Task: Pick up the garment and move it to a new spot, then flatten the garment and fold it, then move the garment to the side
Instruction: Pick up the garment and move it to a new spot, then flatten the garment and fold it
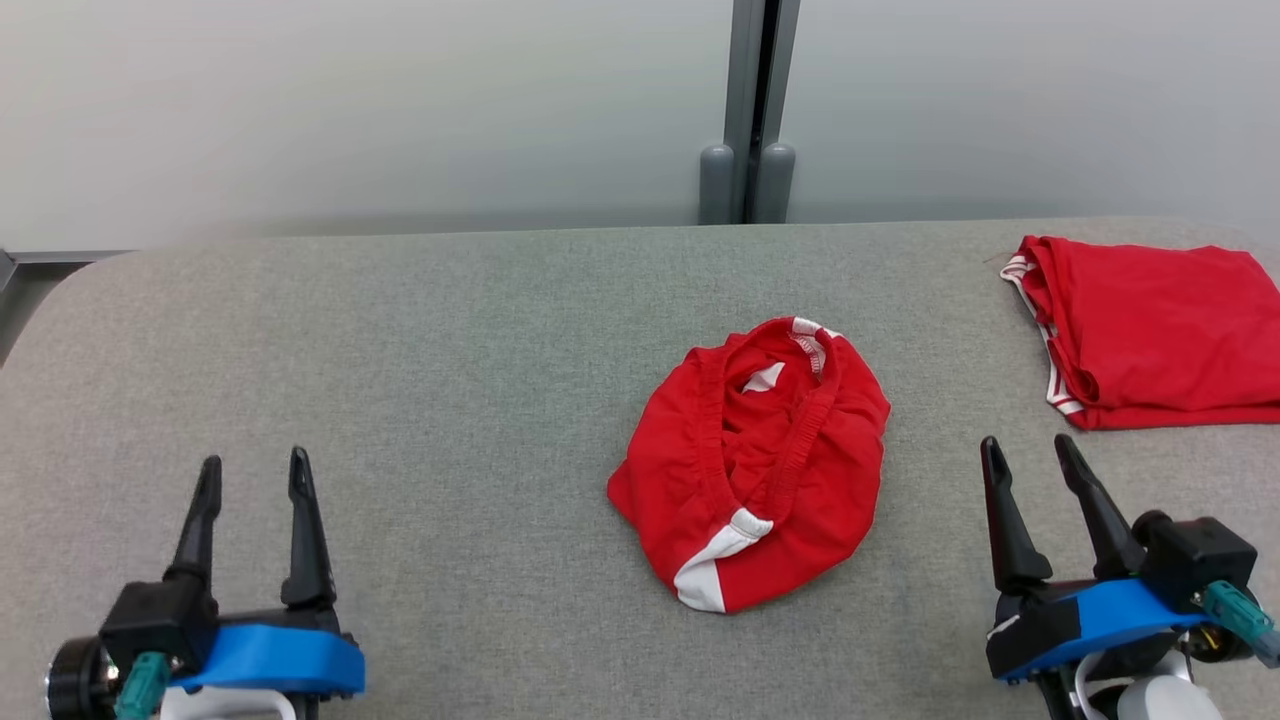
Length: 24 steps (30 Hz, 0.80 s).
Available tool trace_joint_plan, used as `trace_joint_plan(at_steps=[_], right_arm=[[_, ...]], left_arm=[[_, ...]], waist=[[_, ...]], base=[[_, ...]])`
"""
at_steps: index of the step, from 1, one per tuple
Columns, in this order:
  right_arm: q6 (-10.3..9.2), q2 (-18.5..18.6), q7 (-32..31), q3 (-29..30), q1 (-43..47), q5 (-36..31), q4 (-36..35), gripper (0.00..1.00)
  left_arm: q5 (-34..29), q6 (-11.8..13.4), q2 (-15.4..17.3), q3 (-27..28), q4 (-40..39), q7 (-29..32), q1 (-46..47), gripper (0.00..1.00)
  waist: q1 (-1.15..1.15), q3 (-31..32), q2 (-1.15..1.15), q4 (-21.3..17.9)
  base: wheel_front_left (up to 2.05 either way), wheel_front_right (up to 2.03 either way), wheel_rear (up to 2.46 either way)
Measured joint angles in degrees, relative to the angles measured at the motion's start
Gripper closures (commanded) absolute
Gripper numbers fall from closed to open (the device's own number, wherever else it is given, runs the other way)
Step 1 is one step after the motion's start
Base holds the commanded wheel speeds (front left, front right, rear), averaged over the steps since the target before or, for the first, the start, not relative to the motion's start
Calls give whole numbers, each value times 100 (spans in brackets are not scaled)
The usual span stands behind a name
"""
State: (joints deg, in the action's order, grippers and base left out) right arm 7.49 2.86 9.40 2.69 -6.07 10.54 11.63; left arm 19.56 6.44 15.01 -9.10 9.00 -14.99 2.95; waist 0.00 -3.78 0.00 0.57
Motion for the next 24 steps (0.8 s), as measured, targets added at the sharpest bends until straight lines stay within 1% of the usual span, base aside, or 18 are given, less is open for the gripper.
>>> trace_joint_plan(at_steps=[3, 10, 24], right_arm=[[0, 0, -27, 18, 84, 1, -14, 0], [0, 0, -59, 41, 182, 2, -45, 0], [0, 0, -101, 40, 221, 18, -67, 0]], left_arm=[[-51, -31, -100, 49, -11, 0, -133, 0], [-152, -143, -204, 169, 30, 0, -219, 0], [-354, -271, -301, 348, 111, 0, -227, 0]], waist=[[0, 33, 0, 27], [0, 90, 0, 67], [0, 99, 0, 54]], base=[[0, 0, 0], [0, 0, 0], [0, 0, 0]])
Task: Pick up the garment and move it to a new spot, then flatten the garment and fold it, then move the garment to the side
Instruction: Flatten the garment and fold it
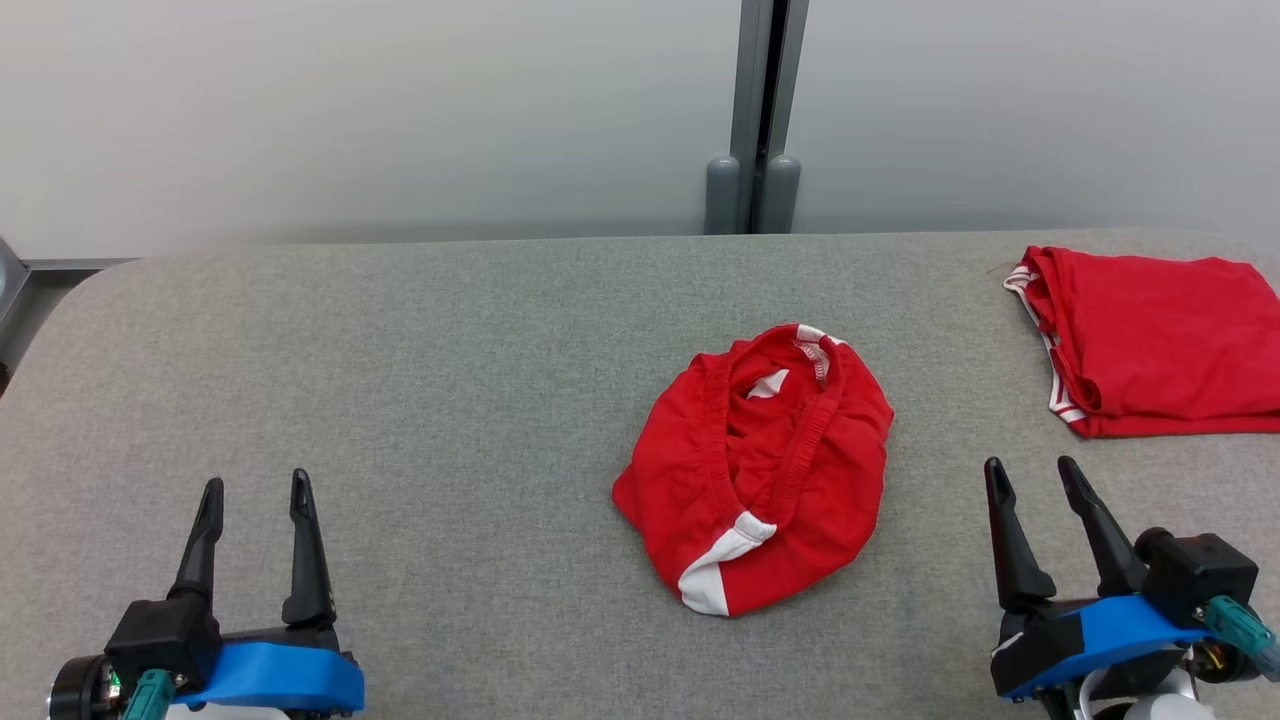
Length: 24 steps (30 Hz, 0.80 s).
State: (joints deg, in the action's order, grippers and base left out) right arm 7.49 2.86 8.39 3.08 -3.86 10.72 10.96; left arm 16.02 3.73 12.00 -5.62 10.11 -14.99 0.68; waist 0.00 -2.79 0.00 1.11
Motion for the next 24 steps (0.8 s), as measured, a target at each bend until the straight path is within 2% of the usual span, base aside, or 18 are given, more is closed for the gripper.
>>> trace_joint_plan(at_steps=[12, 17, 24], right_arm=[[0, 0, -4, -5, 1, 0, 7, 0], [0, 0, -4, -32, -3, 0, 15, 0], [0, 0, -7, -88, -43, -1, 38, 0]], left_arm=[[-152, -91, -92, 26, 19, 0, 8, 0], [-298, -312, -133, -237, 14, 0, 264, 0], [-637, -792, -330, -1132, 199, 29, 833, 0]], waist=[[0, -13, 0, -16], [0, -25, 0, -40], [0, -88, 0, -163]], base=[[0, 0, 0], [0, 0, 0], [0, 0, 0]])
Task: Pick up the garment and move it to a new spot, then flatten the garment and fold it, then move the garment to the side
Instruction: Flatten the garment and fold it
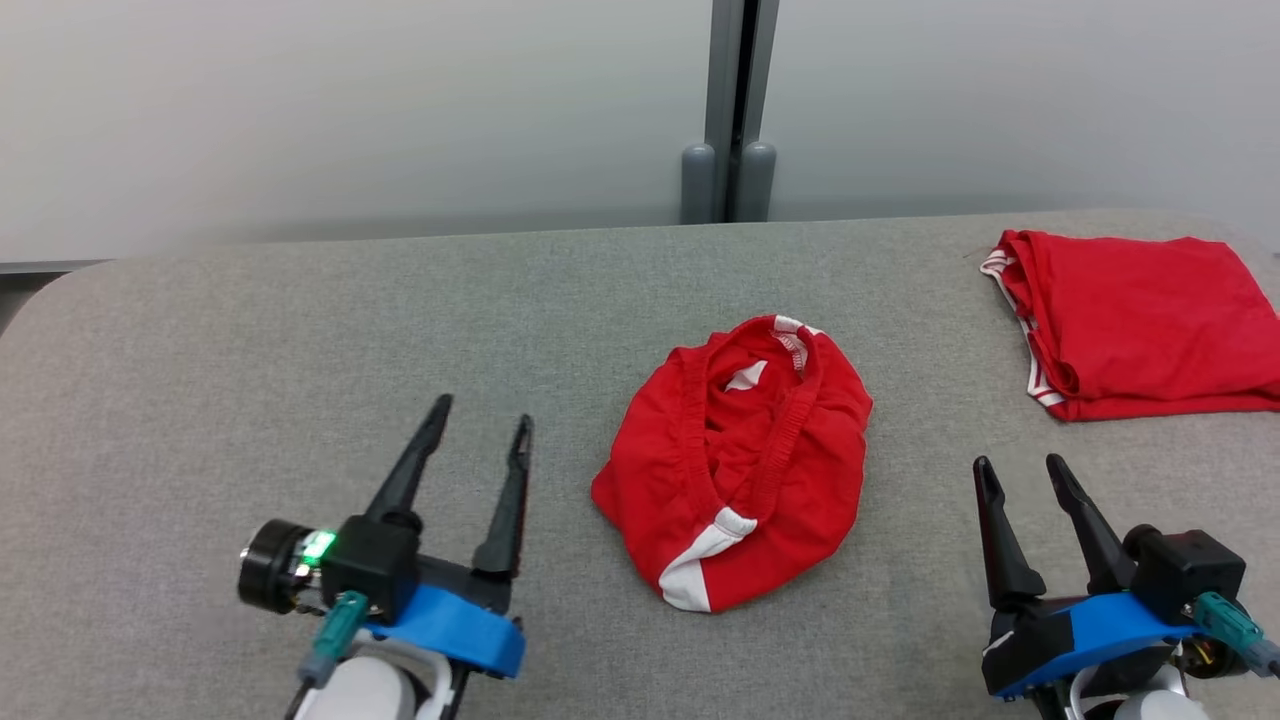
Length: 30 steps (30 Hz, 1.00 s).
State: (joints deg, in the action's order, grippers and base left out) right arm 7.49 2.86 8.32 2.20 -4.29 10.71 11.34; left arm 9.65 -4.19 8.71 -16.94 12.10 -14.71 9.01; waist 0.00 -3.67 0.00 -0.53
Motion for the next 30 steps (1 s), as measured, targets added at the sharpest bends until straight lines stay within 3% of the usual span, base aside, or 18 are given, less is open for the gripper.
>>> trace_joint_plan(at_steps=[11, 30], right_arm=[[0, 1, 47, -5, -53, 3, 40, 0], [0, 1, 236, -19, -415, 103, 172, 0]], left_arm=[[-154, -276, -213, -1270, 521, 345, 394, 0], [-9, -322, -226, -2104, 1941, 236, 1046, 0]], waist=[[0, -237, 0, -316], [1, -839, 0, -777]], base=[[0, 0, 0], [0, 0, 0]])
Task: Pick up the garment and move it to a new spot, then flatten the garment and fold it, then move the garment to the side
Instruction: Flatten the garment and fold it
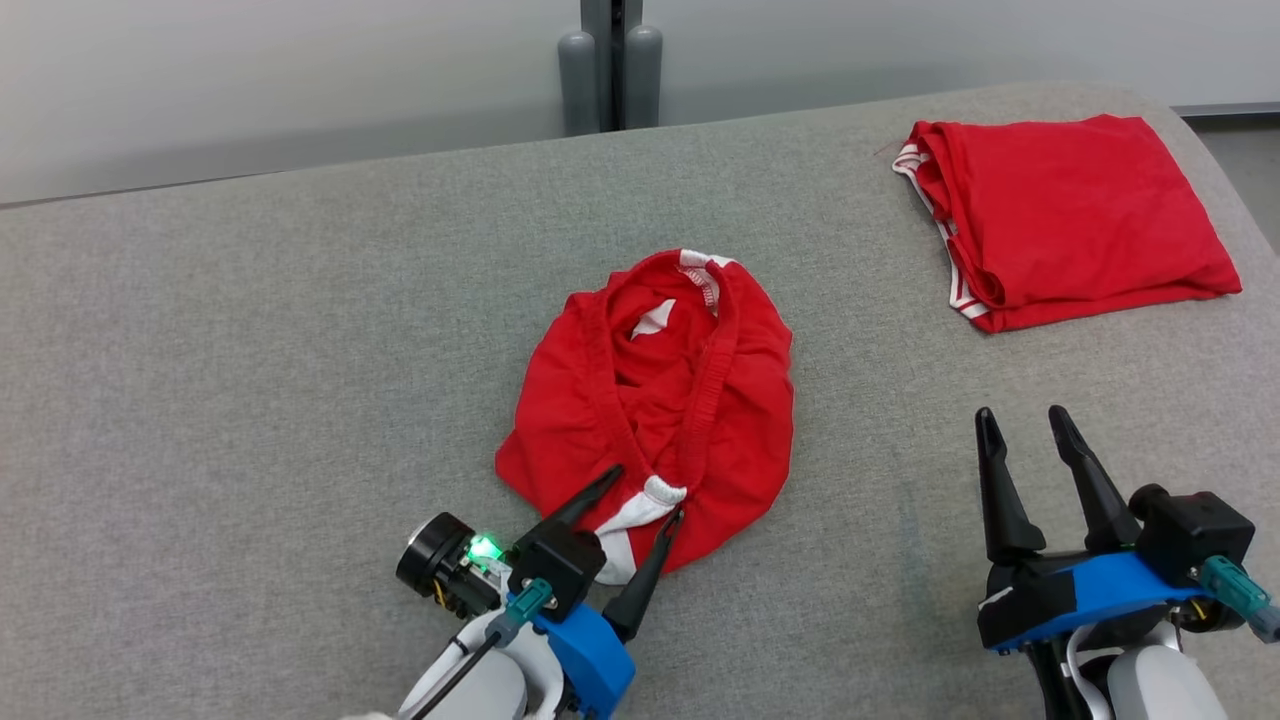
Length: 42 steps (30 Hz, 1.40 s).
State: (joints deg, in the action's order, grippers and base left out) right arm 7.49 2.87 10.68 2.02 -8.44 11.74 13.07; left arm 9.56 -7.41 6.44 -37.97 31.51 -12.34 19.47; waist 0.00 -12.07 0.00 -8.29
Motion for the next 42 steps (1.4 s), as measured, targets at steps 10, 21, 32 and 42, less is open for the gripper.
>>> trace_joint_plan(at_steps=[10, 21, 32, 42], right_arm=[[0, -1, 57, 77, -85, -11, 60, 0], [0, -1, 14, 178, -31, -68, 60, 0], [0, -2, -59, 159, -22, -121, 34, 0], [0, -1, -87, 187, 22, -147, 52, 0]], left_arm=[[259, 31, -221, 135, 593, -199, 552, 100], [670, 293, -177, 850, -436, -264, 309, 100], [1077, 743, 276, 2198, -1081, -264, -820, 100], [1192, 869, 259, 3045, -899, -265, -1608, 94]], waist=[[0, -77, 0, -58], [0, 172, 0, 508], [0, 220, 0, 951], [0, 195, 0, 964]], base=[[0, 0, 0], [0, 0, 0], [0, 0, 0], [0, 0, 0]])
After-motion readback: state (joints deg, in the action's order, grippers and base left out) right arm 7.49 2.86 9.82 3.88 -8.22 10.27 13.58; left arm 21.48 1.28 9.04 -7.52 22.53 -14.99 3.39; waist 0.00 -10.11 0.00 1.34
